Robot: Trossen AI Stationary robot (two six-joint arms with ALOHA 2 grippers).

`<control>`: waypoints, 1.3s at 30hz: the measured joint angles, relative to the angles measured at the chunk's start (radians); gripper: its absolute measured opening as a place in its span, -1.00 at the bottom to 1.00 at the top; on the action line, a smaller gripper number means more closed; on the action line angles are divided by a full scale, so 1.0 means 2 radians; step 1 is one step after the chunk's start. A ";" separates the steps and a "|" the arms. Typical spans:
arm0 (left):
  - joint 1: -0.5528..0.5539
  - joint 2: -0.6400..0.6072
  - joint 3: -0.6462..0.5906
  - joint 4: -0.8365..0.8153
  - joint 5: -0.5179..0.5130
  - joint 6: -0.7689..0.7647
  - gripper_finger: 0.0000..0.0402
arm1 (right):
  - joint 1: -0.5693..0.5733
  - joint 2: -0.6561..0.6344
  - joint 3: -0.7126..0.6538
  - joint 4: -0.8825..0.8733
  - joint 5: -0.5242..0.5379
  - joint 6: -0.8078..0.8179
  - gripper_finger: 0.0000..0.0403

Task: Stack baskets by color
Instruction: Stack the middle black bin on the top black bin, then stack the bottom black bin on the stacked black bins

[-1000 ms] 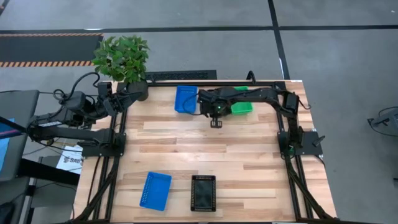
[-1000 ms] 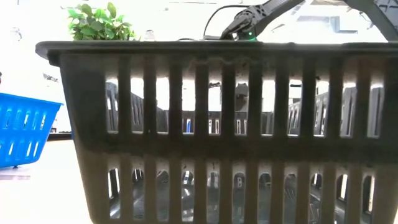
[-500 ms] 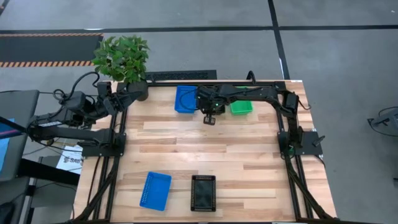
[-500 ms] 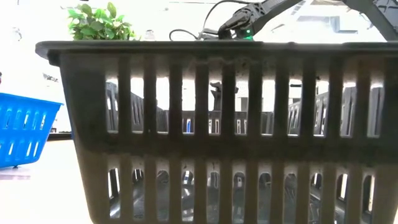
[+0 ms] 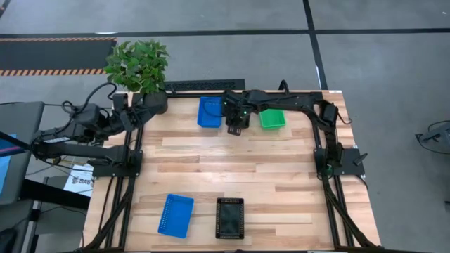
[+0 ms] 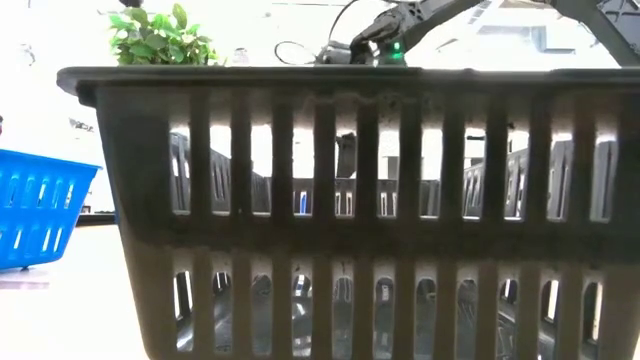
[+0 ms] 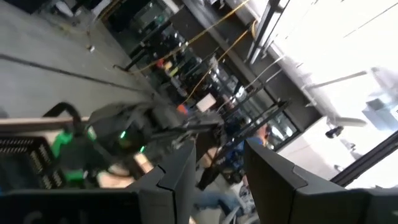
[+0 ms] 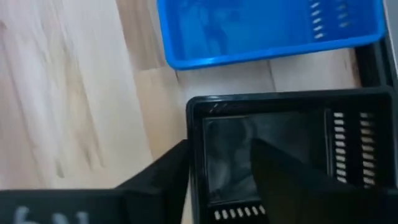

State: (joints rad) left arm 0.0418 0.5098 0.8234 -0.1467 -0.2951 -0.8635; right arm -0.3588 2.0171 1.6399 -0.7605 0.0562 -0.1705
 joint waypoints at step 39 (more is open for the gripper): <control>0.000 0.000 0.000 -0.055 0.103 -0.032 -0.39 | 0.456 0.001 -0.001 -0.077 0.039 0.985 0.13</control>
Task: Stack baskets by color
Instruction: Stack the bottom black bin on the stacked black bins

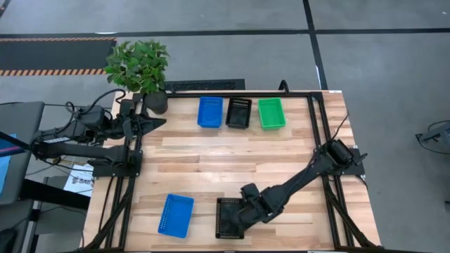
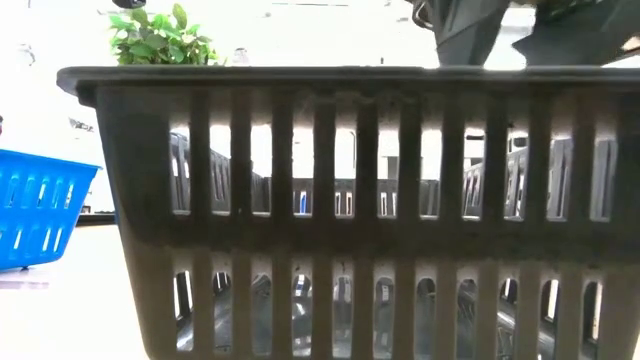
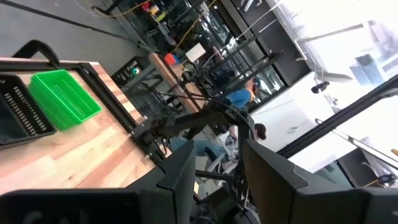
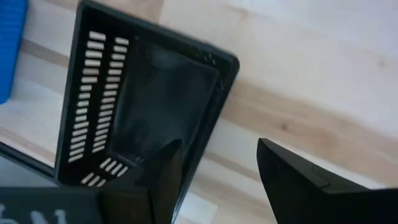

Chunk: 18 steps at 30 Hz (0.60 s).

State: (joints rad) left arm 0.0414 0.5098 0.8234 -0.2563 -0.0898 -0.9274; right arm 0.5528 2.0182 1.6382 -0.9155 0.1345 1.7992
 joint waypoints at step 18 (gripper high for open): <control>0.000 0.000 0.000 0.000 0.000 0.001 -0.39 | 0.017 0.000 0.000 -0.005 0.027 0.016 0.13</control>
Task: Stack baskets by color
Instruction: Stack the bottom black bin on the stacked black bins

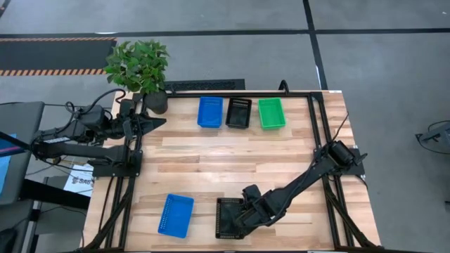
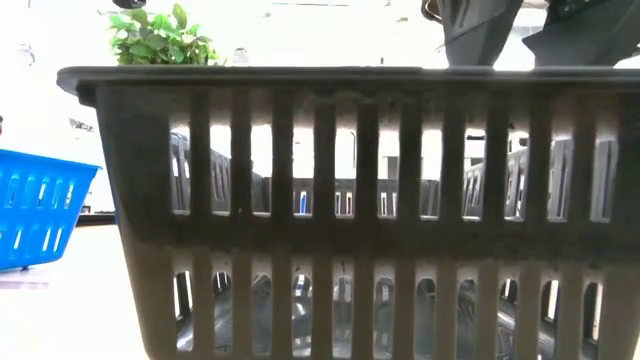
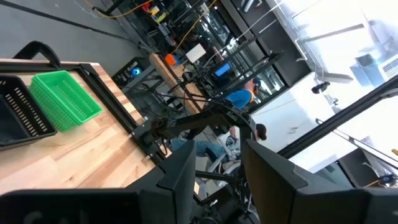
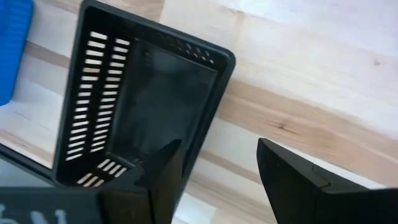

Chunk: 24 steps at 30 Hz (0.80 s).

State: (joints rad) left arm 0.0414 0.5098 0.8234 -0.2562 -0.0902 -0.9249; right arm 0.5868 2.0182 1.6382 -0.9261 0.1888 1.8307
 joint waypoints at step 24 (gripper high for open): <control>0.000 0.000 0.000 0.003 -0.001 0.020 -0.39 | -0.013 0.041 -0.001 0.050 -0.028 -0.054 0.09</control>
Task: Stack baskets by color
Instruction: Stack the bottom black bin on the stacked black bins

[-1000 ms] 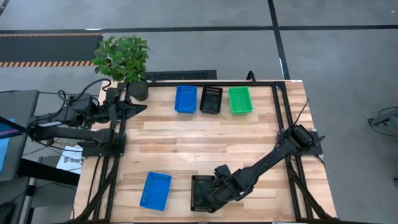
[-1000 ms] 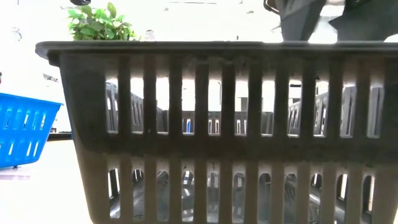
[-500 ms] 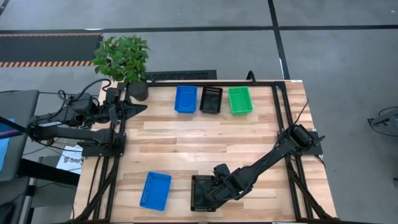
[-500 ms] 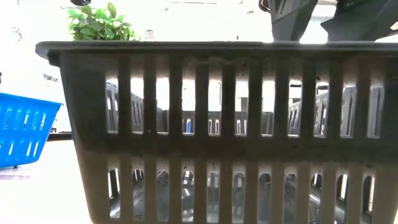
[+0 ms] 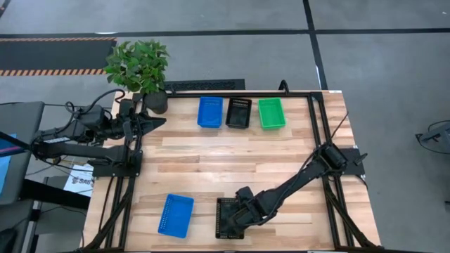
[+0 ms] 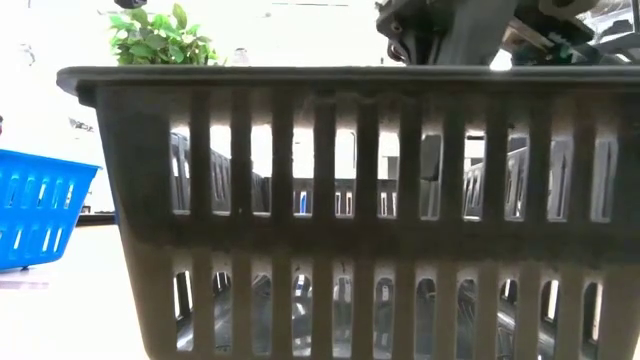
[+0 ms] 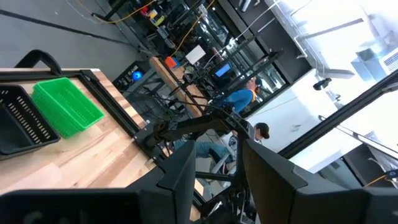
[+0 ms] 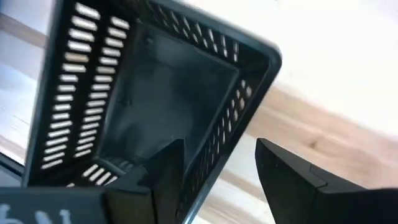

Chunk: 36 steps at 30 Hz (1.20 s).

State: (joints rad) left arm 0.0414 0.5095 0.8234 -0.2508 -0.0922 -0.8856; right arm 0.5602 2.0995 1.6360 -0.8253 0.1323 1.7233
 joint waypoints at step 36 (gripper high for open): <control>0.000 0.000 0.000 0.002 0.015 0.009 -0.39 | -0.151 -0.052 0.000 -0.036 0.000 -0.234 -0.96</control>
State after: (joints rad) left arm 0.0418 0.5091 0.8234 -0.2478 -0.0627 -0.8684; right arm 0.2585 1.9946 1.6369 -0.8972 0.1326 1.2548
